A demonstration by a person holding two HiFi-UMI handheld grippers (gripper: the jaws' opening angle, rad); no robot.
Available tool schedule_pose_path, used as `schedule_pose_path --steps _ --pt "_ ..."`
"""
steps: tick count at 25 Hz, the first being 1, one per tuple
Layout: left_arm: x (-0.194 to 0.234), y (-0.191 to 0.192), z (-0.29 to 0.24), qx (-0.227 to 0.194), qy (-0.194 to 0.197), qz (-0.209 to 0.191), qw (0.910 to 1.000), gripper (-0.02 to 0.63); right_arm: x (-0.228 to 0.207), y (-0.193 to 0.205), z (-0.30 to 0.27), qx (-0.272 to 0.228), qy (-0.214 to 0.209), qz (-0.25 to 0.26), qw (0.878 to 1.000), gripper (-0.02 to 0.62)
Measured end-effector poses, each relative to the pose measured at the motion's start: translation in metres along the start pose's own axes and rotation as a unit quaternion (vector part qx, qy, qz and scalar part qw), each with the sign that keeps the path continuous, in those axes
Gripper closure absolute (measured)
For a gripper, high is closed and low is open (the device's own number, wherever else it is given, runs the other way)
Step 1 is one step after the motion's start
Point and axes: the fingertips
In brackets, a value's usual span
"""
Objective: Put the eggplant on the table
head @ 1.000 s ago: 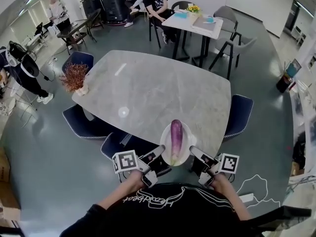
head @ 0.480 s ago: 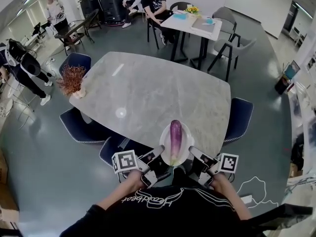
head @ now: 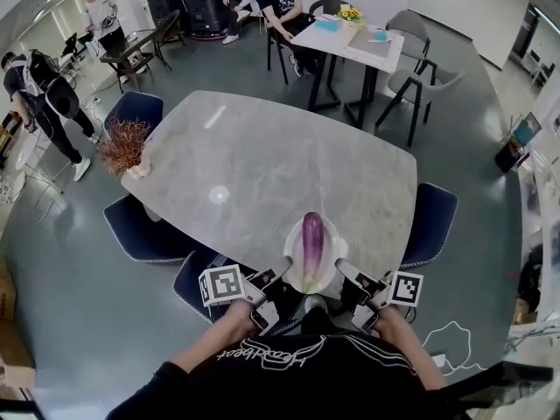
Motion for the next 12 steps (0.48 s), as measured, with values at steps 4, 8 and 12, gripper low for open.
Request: schedule_pose_path --steps 4,8,12 --pt "0.003 -0.013 -0.021 -0.003 0.001 0.003 1.0000 0.581 -0.006 -0.023 -0.006 0.002 0.000 -0.001 1.000 0.574" --pt "0.012 -0.028 -0.037 -0.005 -0.009 0.003 0.9999 0.581 -0.012 -0.045 -0.016 0.004 0.002 -0.003 1.000 0.574" --pt "0.015 -0.042 -0.055 -0.006 -0.006 0.009 0.9999 0.582 -0.019 -0.066 -0.024 0.003 0.007 -0.002 1.000 0.574"
Point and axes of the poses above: the fingertips, and each gripper's own axes: z backward along the fingers, x to its left, y out of its underside, and after that the axes turned 8 degrees about -z, right-handed
